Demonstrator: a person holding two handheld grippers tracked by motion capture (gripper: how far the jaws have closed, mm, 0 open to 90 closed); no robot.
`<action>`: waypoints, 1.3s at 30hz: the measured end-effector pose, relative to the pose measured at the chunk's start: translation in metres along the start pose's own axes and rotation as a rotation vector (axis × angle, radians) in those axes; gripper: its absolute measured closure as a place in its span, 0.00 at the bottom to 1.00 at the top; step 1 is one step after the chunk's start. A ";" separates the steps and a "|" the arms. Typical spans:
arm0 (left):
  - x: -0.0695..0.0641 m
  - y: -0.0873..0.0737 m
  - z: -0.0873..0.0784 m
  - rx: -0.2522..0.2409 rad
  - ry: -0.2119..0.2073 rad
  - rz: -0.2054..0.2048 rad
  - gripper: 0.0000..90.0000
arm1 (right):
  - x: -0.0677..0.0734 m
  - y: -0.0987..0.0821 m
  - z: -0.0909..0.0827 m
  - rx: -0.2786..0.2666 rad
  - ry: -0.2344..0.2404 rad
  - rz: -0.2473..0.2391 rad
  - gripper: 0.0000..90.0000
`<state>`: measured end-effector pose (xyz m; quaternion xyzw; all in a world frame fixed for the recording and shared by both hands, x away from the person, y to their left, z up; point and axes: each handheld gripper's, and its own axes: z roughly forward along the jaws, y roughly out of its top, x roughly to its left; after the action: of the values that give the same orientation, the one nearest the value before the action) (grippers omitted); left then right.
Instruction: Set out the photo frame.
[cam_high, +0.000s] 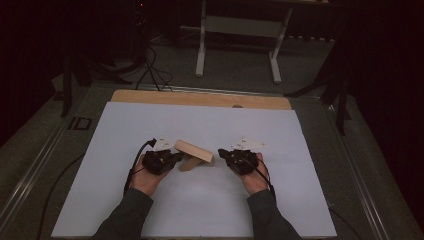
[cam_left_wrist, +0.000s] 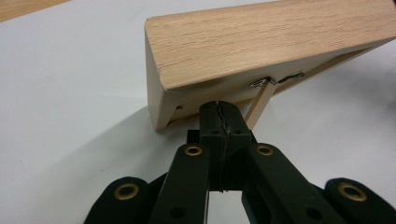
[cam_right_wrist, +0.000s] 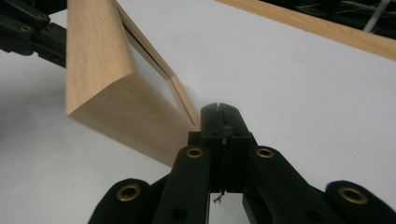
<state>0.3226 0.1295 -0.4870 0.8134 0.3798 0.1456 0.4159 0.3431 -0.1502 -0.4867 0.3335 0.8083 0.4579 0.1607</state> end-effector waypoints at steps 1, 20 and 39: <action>0.000 0.000 0.000 0.000 0.002 0.000 1.00 | 0.000 0.001 0.002 -0.002 0.005 0.007 1.00; -0.004 0.005 0.006 0.006 0.006 -0.005 1.00 | 0.005 0.011 0.015 -0.003 0.040 0.021 1.00; -0.012 0.010 0.008 -0.001 -0.022 0.009 1.00 | 0.011 0.011 0.012 0.012 0.047 -0.015 1.00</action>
<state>0.3240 0.1124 -0.4837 0.8163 0.3716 0.1386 0.4200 0.3461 -0.1308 -0.4835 0.3177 0.8169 0.4596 0.1432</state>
